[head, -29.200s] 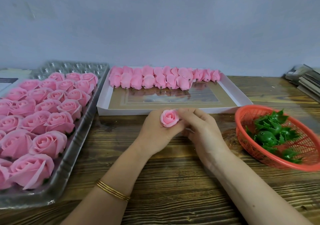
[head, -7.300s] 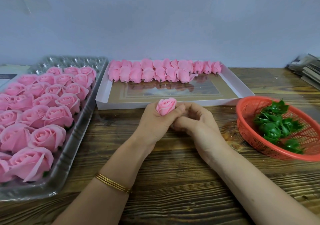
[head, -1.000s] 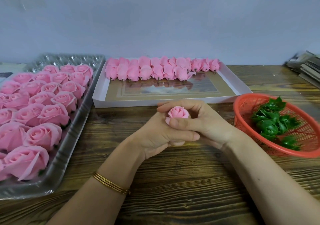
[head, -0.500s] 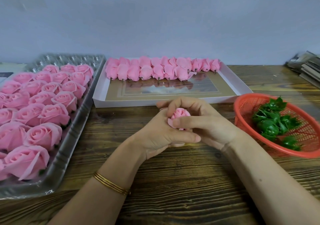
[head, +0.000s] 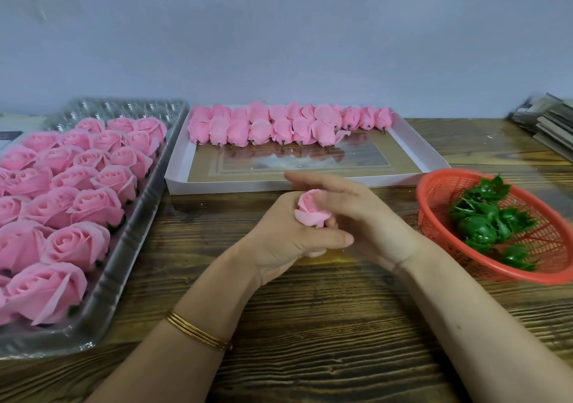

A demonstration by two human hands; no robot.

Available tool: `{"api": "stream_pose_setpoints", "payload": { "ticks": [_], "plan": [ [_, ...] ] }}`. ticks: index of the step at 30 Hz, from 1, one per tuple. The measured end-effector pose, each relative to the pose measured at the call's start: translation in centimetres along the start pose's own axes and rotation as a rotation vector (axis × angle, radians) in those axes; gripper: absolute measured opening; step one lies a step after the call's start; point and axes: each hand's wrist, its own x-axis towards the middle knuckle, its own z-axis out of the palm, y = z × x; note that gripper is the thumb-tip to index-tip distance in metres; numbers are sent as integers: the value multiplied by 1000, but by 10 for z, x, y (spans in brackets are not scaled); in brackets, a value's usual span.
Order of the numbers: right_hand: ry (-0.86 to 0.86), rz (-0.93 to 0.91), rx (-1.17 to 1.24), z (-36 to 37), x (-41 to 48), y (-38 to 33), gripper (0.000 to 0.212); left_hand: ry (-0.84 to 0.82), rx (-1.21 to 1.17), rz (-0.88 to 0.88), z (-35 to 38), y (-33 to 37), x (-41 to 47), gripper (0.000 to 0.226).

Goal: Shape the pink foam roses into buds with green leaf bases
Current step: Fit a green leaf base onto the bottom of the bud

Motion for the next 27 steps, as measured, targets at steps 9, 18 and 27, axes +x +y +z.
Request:
{"api": "stream_pose_setpoints", "payload": {
  "ticks": [9, 18, 27],
  "plan": [
    [143, 58, 199, 6, 5, 0, 24, 66, 146, 75, 0, -6, 3, 29],
    [101, 81, 241, 3, 10, 6, 19, 35, 201, 84, 1, -5, 3, 33],
    [70, 89, 251, 1, 10, 5, 17, 7, 161, 88, 2, -5, 3, 31]
  ]
}}
